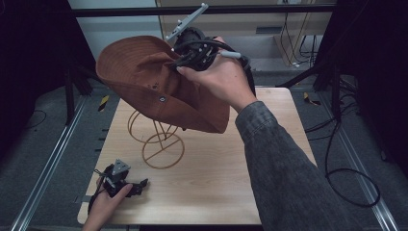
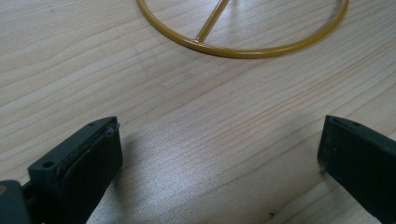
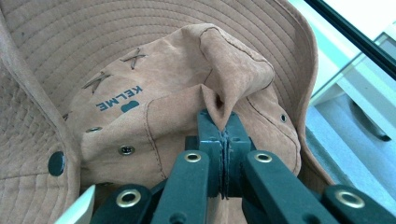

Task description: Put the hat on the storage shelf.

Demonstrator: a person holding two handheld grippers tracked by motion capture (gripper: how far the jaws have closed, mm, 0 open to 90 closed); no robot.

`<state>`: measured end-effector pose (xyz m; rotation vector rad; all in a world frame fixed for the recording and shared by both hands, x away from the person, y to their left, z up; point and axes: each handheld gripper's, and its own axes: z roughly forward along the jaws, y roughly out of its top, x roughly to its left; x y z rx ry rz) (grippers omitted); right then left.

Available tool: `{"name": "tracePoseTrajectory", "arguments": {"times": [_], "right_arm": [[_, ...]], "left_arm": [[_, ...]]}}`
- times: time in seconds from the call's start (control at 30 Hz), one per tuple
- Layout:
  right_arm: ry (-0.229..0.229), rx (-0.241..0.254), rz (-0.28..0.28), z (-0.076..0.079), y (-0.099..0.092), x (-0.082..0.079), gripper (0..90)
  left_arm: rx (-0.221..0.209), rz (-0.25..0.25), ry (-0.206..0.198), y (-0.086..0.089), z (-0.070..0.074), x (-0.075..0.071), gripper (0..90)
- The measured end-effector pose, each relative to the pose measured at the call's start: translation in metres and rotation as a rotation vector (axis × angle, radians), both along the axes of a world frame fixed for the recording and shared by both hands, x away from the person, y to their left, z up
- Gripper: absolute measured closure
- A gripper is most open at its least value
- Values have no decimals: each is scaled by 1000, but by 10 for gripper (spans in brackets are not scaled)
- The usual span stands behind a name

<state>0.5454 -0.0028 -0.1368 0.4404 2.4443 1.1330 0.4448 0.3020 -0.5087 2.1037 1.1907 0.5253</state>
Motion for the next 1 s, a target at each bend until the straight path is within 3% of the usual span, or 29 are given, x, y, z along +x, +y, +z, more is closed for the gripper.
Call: {"name": "tracePoseTrajectory", "arguments": {"times": [0.43,1.0], "right_arm": [[1,-10,39,0,23,-1,893],[29,-29,63,-18,40,6,893]], "left_arm": [[0,0,0,0,0,0,0],[0,-1,0,0,0,0,0]]}}
